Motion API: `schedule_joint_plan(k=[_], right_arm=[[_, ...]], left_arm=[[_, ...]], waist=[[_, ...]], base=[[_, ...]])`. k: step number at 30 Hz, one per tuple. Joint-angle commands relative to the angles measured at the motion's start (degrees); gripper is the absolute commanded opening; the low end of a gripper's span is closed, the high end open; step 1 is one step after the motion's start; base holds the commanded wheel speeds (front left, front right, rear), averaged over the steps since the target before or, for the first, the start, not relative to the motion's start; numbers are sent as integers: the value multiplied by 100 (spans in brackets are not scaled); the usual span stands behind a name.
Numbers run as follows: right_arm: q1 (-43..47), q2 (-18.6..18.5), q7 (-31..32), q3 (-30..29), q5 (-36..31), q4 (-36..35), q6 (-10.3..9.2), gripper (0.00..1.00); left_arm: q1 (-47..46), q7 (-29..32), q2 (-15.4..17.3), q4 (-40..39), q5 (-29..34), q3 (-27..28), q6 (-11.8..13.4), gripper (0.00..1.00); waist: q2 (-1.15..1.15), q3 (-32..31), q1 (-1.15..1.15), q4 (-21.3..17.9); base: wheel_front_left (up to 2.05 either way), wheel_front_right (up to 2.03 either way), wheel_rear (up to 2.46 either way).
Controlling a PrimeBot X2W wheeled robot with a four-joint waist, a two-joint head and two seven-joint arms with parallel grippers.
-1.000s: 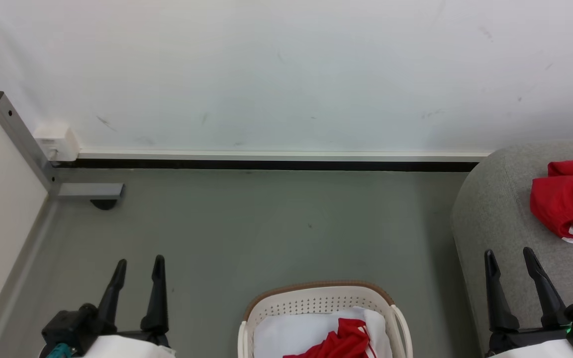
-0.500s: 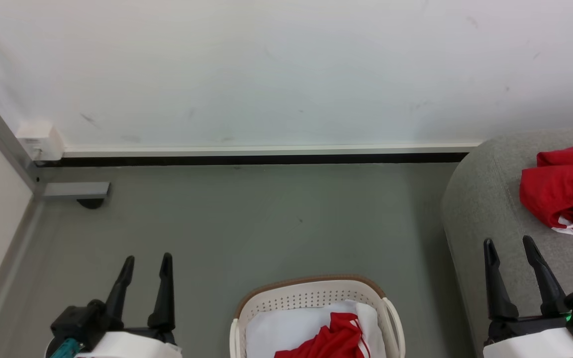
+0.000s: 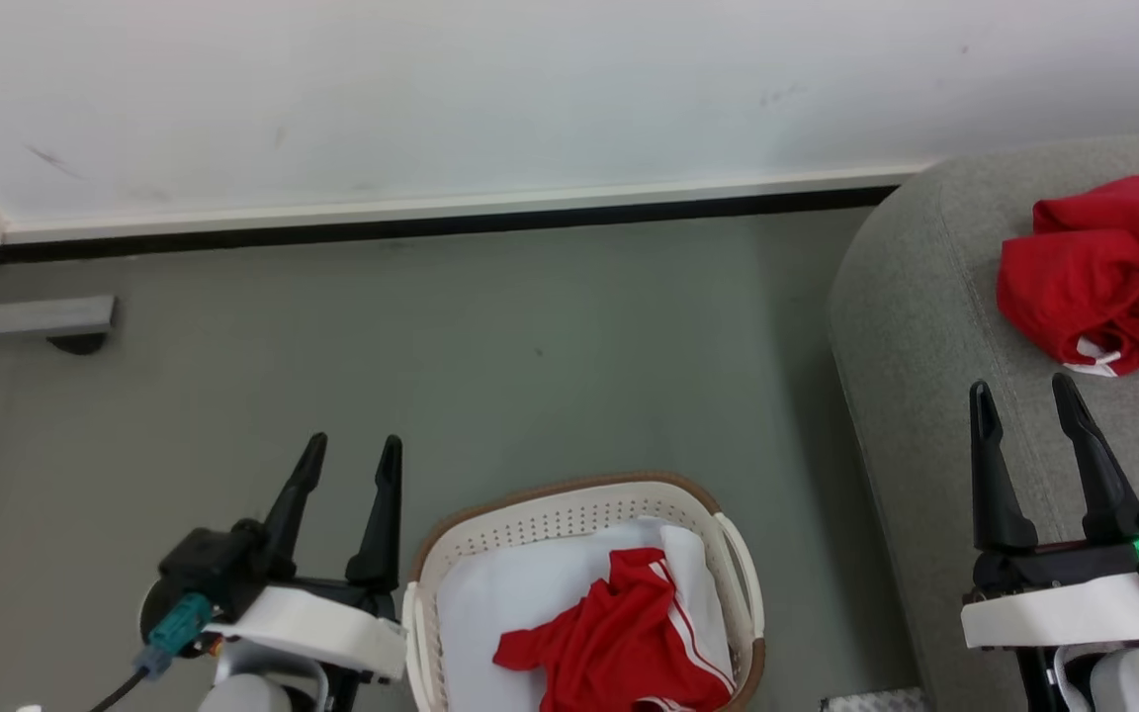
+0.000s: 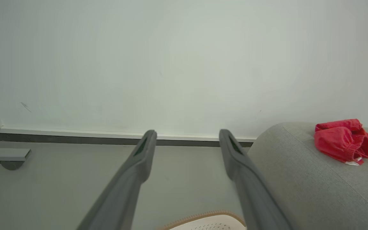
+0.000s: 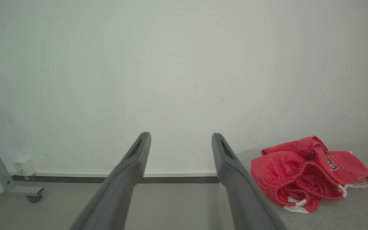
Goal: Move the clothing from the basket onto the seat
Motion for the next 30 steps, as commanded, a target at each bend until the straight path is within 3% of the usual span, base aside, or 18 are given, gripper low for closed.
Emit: schedule_joint_plan(k=[1,14,30], right_arm=[[-122,26,-16,12,-59,-33,-12,100],[-903,164,-8,17,-68,-366,-12,100],[-1781,179,-8,-107,297,-985,-13,100]], left_arm=[[-124,-1,92,45,77,-59,-12,100],[-1067,18,732,870,-221,-1027,-5,100],[-2506,1039,1212,2191,-1068,-2952,-5,100]], waist=[[0,266,-1,-209],[0,1486,-1,-780],[0,3074,-1,-1500]], base=[[0,0,0],[0,0,0],[0,0,0]])
